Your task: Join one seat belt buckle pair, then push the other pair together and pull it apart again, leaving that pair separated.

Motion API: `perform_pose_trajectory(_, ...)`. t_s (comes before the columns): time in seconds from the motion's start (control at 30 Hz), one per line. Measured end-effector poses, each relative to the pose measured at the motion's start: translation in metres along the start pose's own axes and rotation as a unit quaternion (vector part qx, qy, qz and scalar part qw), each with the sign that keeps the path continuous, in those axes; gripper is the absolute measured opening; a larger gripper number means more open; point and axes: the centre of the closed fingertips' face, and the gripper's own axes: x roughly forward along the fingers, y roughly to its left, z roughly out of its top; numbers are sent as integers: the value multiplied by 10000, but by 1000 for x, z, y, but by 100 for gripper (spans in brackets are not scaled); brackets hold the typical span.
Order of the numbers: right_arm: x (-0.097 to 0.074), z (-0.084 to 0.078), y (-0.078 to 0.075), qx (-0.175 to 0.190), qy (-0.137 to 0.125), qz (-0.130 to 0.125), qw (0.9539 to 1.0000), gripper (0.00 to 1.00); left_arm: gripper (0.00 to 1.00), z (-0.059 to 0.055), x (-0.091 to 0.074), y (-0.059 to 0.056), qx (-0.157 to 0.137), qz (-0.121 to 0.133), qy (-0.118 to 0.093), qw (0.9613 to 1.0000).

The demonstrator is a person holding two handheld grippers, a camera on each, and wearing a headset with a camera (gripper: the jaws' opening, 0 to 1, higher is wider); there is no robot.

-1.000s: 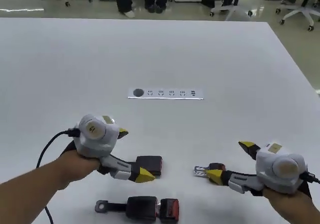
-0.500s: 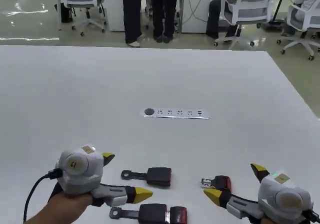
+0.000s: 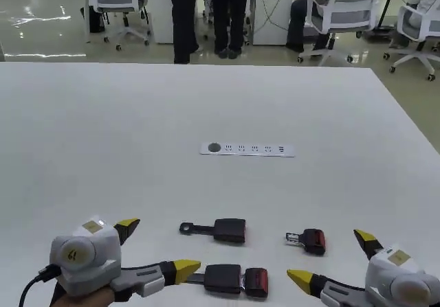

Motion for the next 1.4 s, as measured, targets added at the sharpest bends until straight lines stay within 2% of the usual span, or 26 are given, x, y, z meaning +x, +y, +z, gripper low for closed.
perform_pose_trajectory(0.1,-6,-3,3,-6,1,2,10000,100,100,-2,-9,2,27,92,-36,9999)
perform_pose_trajectory(0.2,-10,-7,3,-47,-13,3,10000,100,100,-3,-16,4,-8,72,-96,9999)
perform_pose_trajectory(0.23,-12,-9,5,-77,9,7,10000,100,100,-6,-17,-1,4,68,-69,10000)
perform_pose_trajectory(0.33,-17,-15,9,-147,47,10,9999,100,100,-10,-21,-3,72,33,-15,10000)
perform_pose_trajectory(0.43,-23,-18,11,-201,52,-8,9998,100,100,-9,-26,-3,161,10,-50,9999)
perform_pose_trajectory(0.47,-24,-19,12,-253,68,-13,9997,100,100,-9,-27,-8,175,-11,-51,9998)
perform_pose_trajectory(0.6,-31,-23,18,-448,115,43,9989,100,100,-15,-32,-11,298,-64,8,9995)
perform_pose_trajectory(0.77,-38,-28,17,-468,158,-15,9988,100,100,-20,-39,-11,374,-80,23,9993)
perform_pose_trajectory(0.83,-40,-28,18,-476,154,-32,9987,100,100,-20,-43,-16,388,-69,28,9992)
perform_pose_trajectory(0.97,-42,-26,22,-479,140,-52,9987,100,100,-23,-47,-18,358,-94,62,9993)
perform_pose_trajectory(1.1,-42,-28,22,-511,182,-36,9985,100,100,-32,-49,-18,427,-152,111,9989)
perform_pose_trajectory(1.17,-42,-28,21,-484,172,-69,9987,100,100,-27,-52,-25,409,-148,112,9990)
perform_pose_trajectory(1.23,-43,-28,21,-498,178,-82,9986,100,100,-27,-53,-24,450,-141,104,9988)
perform_pose_trajectory(1.3,-43,-28,22,-499,171,-86,9986,100,100,-31,-52,-19,483,-166,130,9986)
perform_pose_trajectory(1.37,-43,-28,23,-489,182,-93,9986,100,100,-28,-52,-23,474,-191,129,9986)
perform_pose_trajectory(1.4,-43,-28,23,-484,184,-92,9986,100,100,-30,-50,-17,451,-196,114,9987)
